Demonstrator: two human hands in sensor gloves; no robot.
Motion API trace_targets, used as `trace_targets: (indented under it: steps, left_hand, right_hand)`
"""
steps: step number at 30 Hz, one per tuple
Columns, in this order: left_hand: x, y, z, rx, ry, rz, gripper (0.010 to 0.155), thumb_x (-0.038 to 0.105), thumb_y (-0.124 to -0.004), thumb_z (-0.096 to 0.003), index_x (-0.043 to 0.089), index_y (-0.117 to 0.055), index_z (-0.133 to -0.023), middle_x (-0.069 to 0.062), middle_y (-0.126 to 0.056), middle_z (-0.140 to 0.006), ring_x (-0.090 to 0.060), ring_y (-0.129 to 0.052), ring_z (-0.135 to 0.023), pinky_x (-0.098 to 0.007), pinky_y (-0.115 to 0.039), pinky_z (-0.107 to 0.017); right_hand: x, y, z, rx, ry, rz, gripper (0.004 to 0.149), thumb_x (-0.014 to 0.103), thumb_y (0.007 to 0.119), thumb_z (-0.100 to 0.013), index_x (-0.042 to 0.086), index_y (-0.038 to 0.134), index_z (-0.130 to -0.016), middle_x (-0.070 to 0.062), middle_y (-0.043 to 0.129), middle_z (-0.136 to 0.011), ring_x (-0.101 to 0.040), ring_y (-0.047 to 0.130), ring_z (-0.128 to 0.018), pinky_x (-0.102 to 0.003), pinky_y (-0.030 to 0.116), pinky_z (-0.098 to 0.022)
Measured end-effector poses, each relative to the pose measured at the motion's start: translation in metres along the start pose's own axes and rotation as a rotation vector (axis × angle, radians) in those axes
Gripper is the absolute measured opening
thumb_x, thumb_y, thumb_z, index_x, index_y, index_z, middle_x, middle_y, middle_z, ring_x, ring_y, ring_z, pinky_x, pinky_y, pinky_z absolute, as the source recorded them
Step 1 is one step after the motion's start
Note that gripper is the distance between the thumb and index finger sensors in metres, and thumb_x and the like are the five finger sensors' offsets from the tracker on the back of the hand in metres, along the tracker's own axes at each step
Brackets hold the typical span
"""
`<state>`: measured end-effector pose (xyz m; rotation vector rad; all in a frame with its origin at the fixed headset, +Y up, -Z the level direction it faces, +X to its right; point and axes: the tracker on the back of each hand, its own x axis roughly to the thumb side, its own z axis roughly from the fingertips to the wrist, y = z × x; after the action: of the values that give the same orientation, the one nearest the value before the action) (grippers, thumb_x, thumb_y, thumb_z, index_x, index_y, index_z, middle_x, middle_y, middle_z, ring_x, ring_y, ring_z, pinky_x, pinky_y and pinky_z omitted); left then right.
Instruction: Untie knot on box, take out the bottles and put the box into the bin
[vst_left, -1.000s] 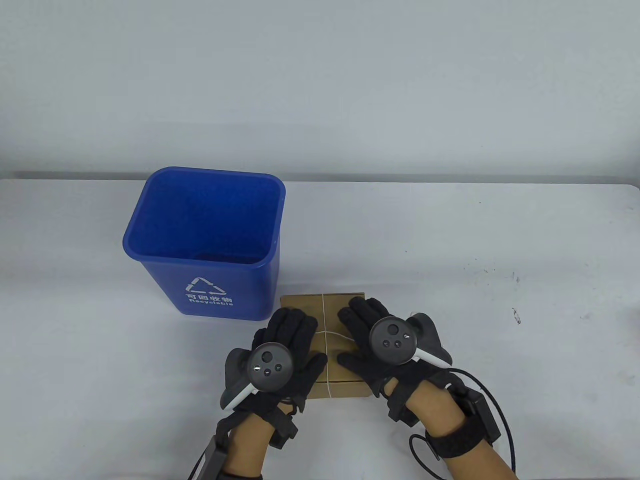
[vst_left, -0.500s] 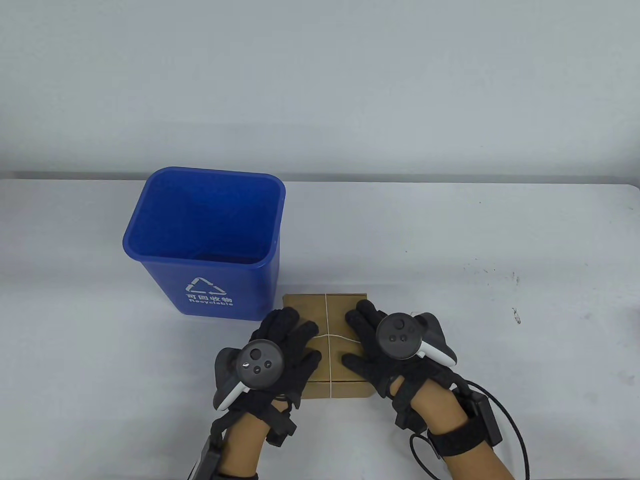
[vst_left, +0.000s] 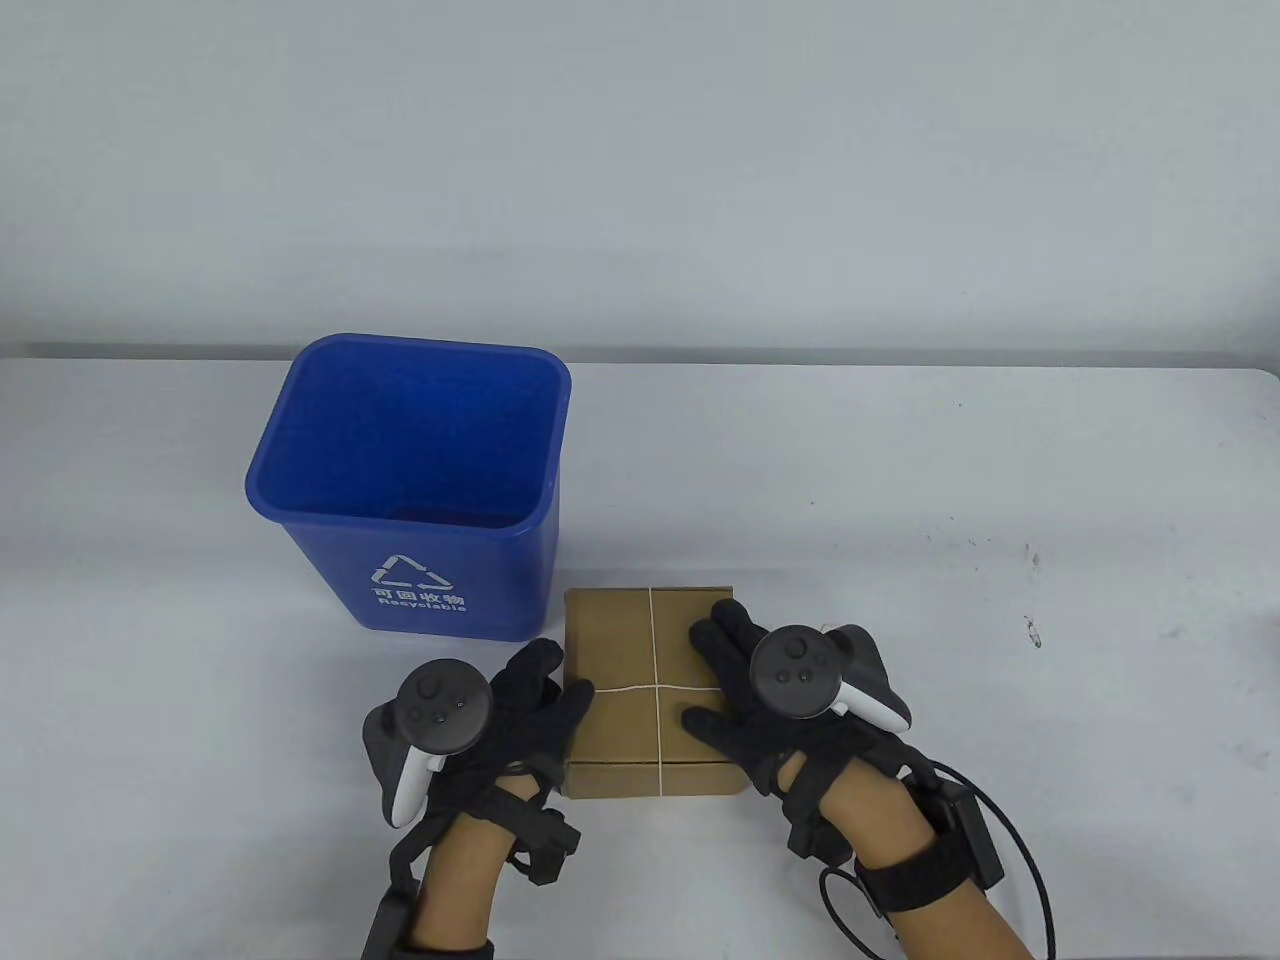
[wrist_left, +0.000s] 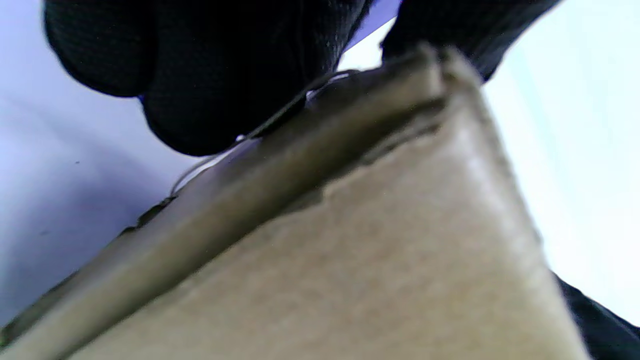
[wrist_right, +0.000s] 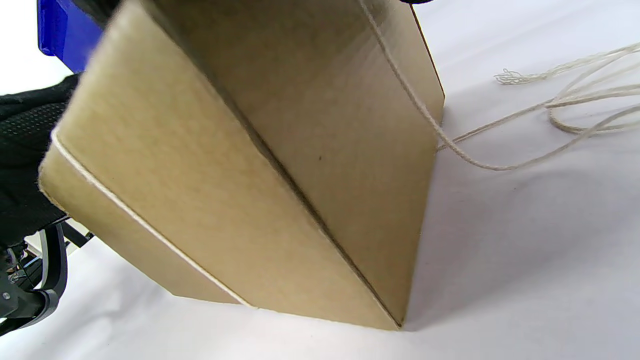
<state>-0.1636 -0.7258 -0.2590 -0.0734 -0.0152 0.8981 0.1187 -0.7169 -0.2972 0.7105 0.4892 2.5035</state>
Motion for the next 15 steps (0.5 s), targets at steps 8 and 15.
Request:
trace_targets:
  steps: [8, 15]
  left_hand:
    - [-0.002, 0.011, 0.001, 0.07, -0.017, -0.03, 0.045, 0.04, -0.08, -0.0502, 0.01, -0.089, -0.083, -0.004, -0.099, -0.054, -0.031, -0.102, -0.045, -0.061, -0.079, -0.054]
    - [-0.007, 0.014, -0.001, 0.052, 0.013, -0.168, 0.043, 0.04, -0.081, -0.0498, 0.014, -0.092, -0.083, -0.006, -0.098, -0.06, -0.033, -0.101, -0.051, -0.062, -0.076, -0.056]
  right_hand:
    - [-0.001, 0.0, 0.0, -0.004, 0.002, 0.0, 0.082, 0.055, 0.058, -0.05, 0.016, 0.015, -0.108, -0.009, -0.004, -0.11, -0.059, 0.026, -0.099, -0.074, 0.033, -0.064]
    - [-0.001, 0.0, 0.001, -0.005, 0.003, 0.004, 0.082, 0.055, 0.058, -0.05, 0.016, 0.015, -0.108, -0.009, -0.004, -0.11, -0.059, 0.027, -0.099, -0.074, 0.034, -0.064]
